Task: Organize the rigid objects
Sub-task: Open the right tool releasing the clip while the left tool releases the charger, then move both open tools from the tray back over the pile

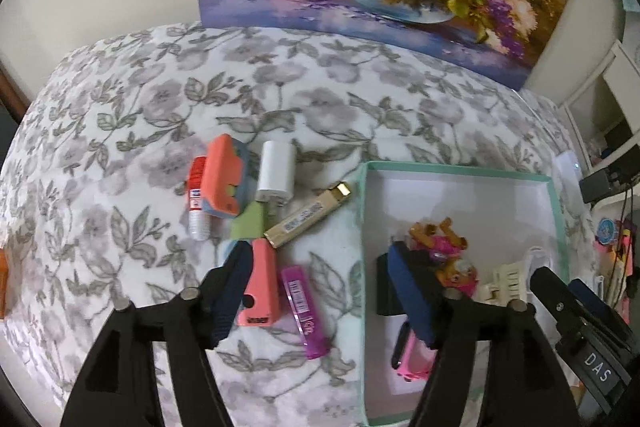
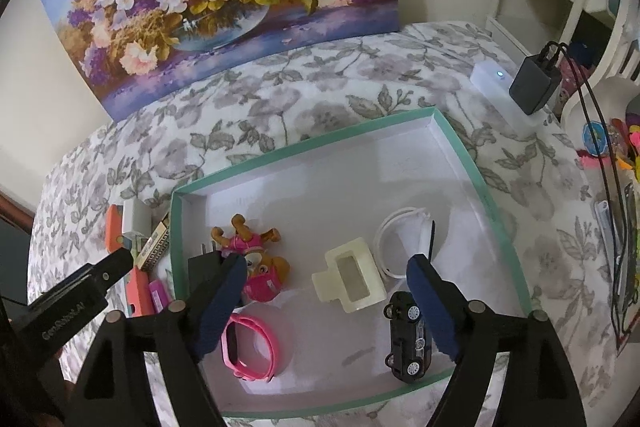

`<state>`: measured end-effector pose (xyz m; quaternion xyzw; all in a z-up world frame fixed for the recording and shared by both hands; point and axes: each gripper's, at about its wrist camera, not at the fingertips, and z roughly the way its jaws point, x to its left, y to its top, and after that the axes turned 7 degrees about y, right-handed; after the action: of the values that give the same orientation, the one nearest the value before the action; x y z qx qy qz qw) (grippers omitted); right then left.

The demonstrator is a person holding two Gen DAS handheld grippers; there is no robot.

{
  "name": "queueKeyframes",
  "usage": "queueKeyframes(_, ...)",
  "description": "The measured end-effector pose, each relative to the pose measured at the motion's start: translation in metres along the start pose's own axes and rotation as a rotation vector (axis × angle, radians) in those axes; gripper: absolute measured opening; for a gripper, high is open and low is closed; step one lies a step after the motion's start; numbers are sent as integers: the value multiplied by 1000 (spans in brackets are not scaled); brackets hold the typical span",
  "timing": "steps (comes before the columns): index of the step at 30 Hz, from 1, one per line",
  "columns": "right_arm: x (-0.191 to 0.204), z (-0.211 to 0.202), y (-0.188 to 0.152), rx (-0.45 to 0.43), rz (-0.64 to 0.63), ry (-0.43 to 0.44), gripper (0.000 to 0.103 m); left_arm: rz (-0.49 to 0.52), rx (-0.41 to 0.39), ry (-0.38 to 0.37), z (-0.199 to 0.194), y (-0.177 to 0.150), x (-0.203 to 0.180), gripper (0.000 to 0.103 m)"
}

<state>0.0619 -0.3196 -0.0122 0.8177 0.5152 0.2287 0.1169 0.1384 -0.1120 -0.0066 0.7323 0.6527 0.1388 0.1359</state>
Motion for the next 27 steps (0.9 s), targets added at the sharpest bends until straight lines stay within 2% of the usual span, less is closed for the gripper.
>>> queueKeyframes(3,2,0,-1,-2,-9,-9,86,-7,-4,17,0,1,4,74)
queueKeyframes(6,2,-1,-1,-8,-10,-21,103,-9,-15,37,-1,1,6,80)
queueKeyframes(10,2,-2,0,-21,-13,-30,103,-15,-30,81,-3,1,12,81)
queueKeyframes(12,2,-3,-1,-22,-13,-31,103,-17,-35,102,-3,2,15,93)
queueKeyframes(13,2,-3,-1,-22,-15,-30,103,-18,-39,110,-3,3,17,95)
queueKeyframes(21,11,-5,-2,-25,-32,-22,103,-45,-61,149,-9,6,36,95)
queueKeyframes(27,30,-7,-4,-34,-79,-16,103,-106,-88,187,-20,9,67,95)
